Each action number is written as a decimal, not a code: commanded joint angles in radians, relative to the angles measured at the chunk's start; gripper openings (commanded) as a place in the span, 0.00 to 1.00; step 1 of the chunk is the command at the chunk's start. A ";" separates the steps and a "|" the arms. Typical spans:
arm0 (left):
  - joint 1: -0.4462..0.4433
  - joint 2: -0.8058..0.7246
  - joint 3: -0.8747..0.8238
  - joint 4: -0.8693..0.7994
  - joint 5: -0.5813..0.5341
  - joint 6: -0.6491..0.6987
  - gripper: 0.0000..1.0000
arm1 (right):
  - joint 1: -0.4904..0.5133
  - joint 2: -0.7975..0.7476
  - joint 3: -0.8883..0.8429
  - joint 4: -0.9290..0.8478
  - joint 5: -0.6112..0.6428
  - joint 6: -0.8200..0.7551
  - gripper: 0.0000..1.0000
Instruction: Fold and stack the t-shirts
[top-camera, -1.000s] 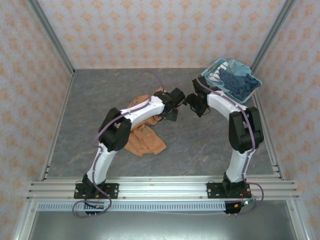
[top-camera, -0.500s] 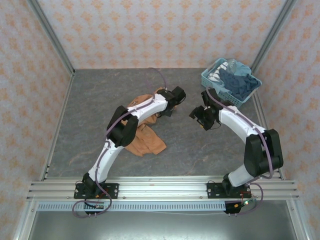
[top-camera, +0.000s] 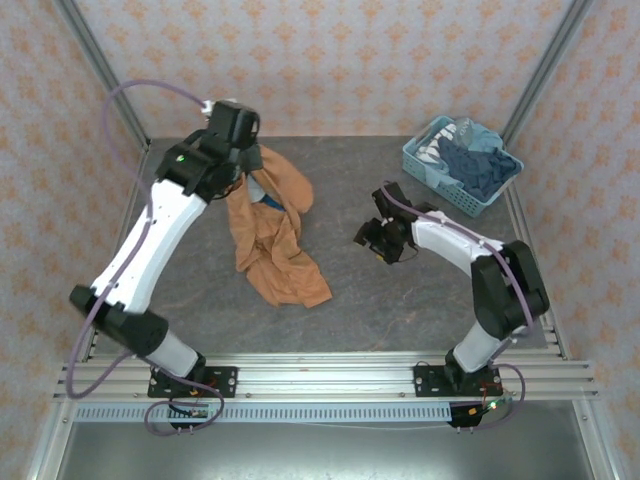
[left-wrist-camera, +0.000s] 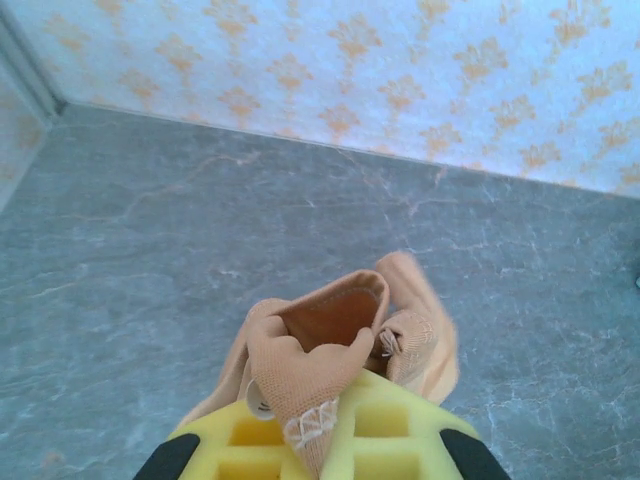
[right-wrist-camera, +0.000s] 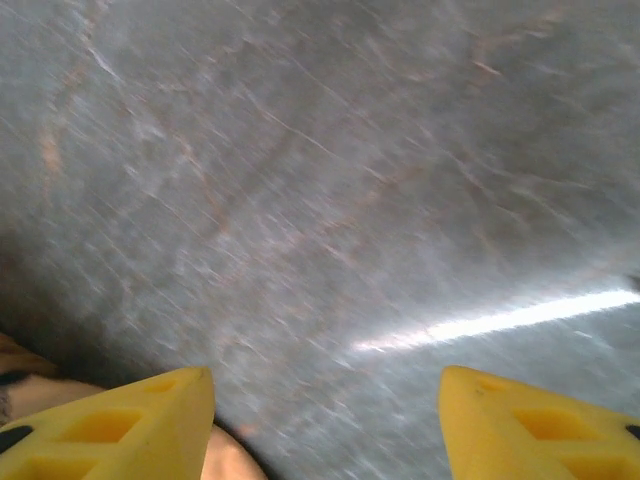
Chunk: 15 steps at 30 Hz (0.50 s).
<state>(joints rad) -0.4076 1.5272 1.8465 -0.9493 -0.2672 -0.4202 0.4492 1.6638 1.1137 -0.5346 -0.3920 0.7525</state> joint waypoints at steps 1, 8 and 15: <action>0.031 -0.066 -0.109 -0.026 0.019 0.021 0.00 | 0.016 0.074 0.104 0.117 -0.024 0.086 0.63; 0.085 -0.231 -0.275 0.025 0.116 0.033 0.00 | 0.081 0.274 0.285 0.236 -0.093 0.265 0.65; 0.084 -0.317 -0.363 0.091 0.224 0.048 0.00 | 0.153 0.362 0.420 0.310 -0.137 0.332 0.73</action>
<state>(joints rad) -0.3252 1.2469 1.4971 -0.9199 -0.1028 -0.4004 0.5846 2.0102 1.4746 -0.2890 -0.4950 1.0225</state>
